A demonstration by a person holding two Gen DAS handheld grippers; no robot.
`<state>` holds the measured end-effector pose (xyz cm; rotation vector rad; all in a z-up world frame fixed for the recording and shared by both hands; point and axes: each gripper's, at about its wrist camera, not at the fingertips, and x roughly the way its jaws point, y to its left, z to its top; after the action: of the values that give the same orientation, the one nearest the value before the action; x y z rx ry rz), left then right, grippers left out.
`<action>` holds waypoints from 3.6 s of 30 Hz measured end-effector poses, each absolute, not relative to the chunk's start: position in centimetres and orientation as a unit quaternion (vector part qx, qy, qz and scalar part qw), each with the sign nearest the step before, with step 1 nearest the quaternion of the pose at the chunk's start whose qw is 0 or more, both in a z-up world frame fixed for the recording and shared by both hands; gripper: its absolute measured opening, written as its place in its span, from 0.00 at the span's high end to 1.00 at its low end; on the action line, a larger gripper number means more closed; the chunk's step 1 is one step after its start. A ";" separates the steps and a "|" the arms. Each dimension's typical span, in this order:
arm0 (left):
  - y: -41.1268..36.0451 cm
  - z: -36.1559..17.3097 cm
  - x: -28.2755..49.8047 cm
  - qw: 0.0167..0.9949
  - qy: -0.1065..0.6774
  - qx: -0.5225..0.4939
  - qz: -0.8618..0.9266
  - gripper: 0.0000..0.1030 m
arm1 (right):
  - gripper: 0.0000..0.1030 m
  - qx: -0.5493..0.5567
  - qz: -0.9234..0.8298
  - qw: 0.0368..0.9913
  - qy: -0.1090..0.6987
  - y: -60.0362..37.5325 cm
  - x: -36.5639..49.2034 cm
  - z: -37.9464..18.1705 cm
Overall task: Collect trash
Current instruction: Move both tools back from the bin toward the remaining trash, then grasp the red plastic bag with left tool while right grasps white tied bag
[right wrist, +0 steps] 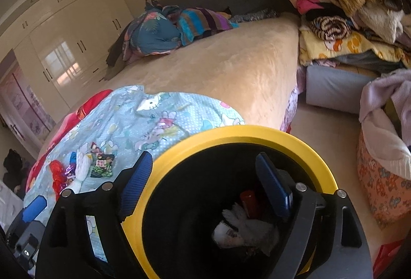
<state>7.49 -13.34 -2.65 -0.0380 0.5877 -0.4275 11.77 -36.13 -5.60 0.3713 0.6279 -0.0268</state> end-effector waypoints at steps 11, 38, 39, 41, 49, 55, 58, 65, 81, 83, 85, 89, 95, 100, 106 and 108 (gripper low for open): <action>-10.0 -0.9 7.1 0.953 0.255 -0.035 -0.158 0.10 | 0.18 0.153 0.026 0.943 0.295 -32.2 11.5 -4.1; -1.9 1.3 6.3 0.976 0.201 -0.057 -0.060 0.10 | 0.13 0.088 0.095 0.959 0.253 -24.2 10.2 -1.4; -1.6 1.3 6.3 0.976 0.200 -0.059 -0.057 0.10 | 0.13 0.086 0.097 0.959 0.252 -23.9 10.2 -1.4; -1.0 1.3 6.3 0.977 0.198 -0.062 -0.051 0.10 | 0.13 0.082 0.101 0.959 0.253 -23.4 10.2 -1.3; 1.2 1.2 6.3 0.978 0.193 -0.077 -0.031 0.10 | 0.12 0.065 0.118 0.957 0.255 -21.3 10.4 -1.4; 2.6 0.9 6.4 0.977 0.194 -0.088 -0.016 0.10 | 0.11 0.055 0.130 0.955 0.260 -19.7 10.7 -1.7; 3.3 0.8 6.5 0.976 0.194 -0.095 -0.010 0.10 | 0.11 0.047 0.137 0.954 0.263 -18.8 10.9 -2.0; 5.9 -0.1 6.9 0.973 0.202 -0.114 0.013 0.10 | 0.11 0.032 0.158 0.948 0.275 -16.6 11.9 -2.7; 11.1 -4.3 8.5 0.954 0.249 -0.157 0.058 0.10 | 0.11 0.001 0.199 0.931 0.306 -11.4 16.6 -5.1; 11.5 -5.0 8.8 0.949 0.259 -0.169 0.057 0.11 | 0.11 0.005 0.204 0.928 0.312 -10.9 17.4 -5.5; 11.7 -5.6 9.1 0.946 0.268 -0.175 0.056 0.15 | 0.11 0.007 0.208 0.925 0.318 -10.4 18.1 -5.8; 11.9 -6.5 9.9 0.941 0.282 -0.182 0.050 0.25 | 0.11 0.005 0.217 0.920 0.327 -9.1 19.8 -6.8; 11.7 -8.4 11.8 0.933 0.315 -0.168 0.045 0.46 | 0.19 0.000 0.224 0.908 0.353 -7.3 22.0 -8.6; 11.8 -10.1 13.0 0.923 0.344 -0.167 0.044 0.48 | 0.23 -0.007 0.226 0.899 0.375 -6.6 23.2 -9.9; 12.6 -11.4 13.8 0.912 0.360 -0.192 0.041 0.58 | 0.27 -0.010 0.234 0.882 0.408 -5.5 24.9 -12.0; 12.8 -11.6 14.0 0.909 0.363 -0.200 0.038 0.67 | 0.42 -0.007 0.248 0.872 0.422 -5.2 25.3 -12.7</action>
<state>13.97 12.76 -11.65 -0.4135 0.7491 0.0782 25.30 -5.16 -12.72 -0.0151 0.8830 0.5190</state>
